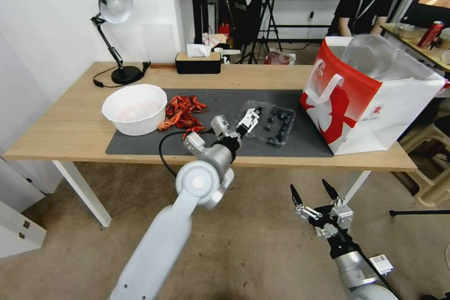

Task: Close the takeout container lid, then place the container into the takeout bag.

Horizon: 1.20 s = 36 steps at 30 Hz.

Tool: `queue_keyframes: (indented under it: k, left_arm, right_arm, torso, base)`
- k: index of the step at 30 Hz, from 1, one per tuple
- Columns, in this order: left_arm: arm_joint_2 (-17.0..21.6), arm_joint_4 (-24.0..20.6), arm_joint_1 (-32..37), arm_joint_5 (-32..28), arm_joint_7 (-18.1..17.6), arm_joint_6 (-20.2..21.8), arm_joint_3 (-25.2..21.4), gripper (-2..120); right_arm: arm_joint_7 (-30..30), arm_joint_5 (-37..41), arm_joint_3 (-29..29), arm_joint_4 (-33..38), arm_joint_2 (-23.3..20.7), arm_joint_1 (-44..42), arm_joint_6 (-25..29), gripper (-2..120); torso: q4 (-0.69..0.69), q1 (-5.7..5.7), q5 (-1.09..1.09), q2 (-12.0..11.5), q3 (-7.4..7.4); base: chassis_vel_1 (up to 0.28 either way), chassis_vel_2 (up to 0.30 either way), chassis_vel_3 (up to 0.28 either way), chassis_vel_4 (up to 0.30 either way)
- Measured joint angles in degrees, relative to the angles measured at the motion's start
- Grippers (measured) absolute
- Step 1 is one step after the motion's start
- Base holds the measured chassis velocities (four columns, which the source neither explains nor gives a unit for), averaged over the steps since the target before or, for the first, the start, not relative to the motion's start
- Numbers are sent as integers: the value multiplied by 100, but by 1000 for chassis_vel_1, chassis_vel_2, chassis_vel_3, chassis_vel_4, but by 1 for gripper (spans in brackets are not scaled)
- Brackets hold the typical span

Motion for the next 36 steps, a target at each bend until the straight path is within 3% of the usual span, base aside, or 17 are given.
queue_keyframes:
  k: [16,36]
  left_arm:
    - [-343,481,-44,294,-282,-27,173,100]
    - [-453,885,-272,340,-468,34,203,100]
  right_arm:
    - [-6,11,-1,-47,-6,-9,17,100]
    - [-14,16,-1,-122,-20,14,54,100]
  torso:
    - [0,0,0,0,0]
    - [0,0,0,0,0]
  base:
    - [0,0,0,0]
    - [0,0,0,0]
